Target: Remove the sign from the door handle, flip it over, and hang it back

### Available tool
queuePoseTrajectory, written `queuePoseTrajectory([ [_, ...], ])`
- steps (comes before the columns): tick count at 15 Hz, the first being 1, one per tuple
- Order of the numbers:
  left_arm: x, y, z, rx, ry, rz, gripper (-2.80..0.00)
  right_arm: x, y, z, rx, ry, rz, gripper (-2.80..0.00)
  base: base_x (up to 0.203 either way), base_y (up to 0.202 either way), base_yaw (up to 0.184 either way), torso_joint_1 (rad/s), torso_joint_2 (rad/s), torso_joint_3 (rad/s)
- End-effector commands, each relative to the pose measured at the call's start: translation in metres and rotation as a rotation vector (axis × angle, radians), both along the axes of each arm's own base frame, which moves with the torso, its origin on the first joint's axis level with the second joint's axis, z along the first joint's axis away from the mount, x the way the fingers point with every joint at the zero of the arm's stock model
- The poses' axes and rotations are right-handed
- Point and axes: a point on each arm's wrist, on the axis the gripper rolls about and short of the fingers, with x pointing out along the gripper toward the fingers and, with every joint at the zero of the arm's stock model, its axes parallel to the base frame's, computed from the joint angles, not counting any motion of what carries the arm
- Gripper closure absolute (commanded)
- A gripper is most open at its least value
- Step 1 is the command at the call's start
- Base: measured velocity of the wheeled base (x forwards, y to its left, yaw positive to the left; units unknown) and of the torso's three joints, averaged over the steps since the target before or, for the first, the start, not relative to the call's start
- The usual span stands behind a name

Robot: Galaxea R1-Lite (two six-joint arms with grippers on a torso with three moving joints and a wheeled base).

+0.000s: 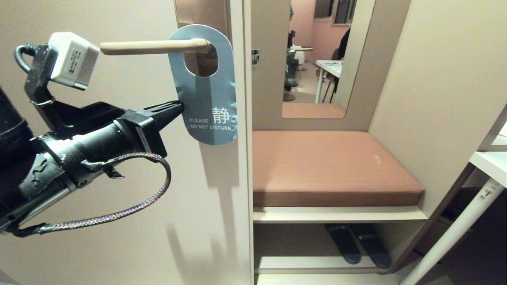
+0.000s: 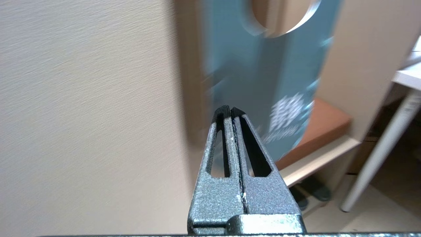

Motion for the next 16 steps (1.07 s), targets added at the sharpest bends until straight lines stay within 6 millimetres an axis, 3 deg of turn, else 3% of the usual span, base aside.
queuePoseTrajectory([
  [1, -0.012, 0.016, -0.002, -0.006, -0.013, 0.037, 0.0, 0.0, 0.0, 0.0, -0.001, 0.0, 0.001, 0.0, 0.0, 0.0, 0.0, 0.0, 0.0, 0.0],
  [8, -0.044, 0.058, -0.034, 0.018, 0.029, 0.181, 0.0, 0.0, 0.0, 0.0, -0.001, 0.0, 0.001, 0.0, 0.0, 0.0, 0.0, 0.0, 0.0, 0.0],
  [16, -0.103, 0.094, -0.098, 0.04, 0.09, 0.325, 0.0, 0.0, 0.0, 0.0, -0.001, 0.0, 0.001, 0.0, 0.0, 0.0, 0.0, 0.0, 0.0, 0.0],
])
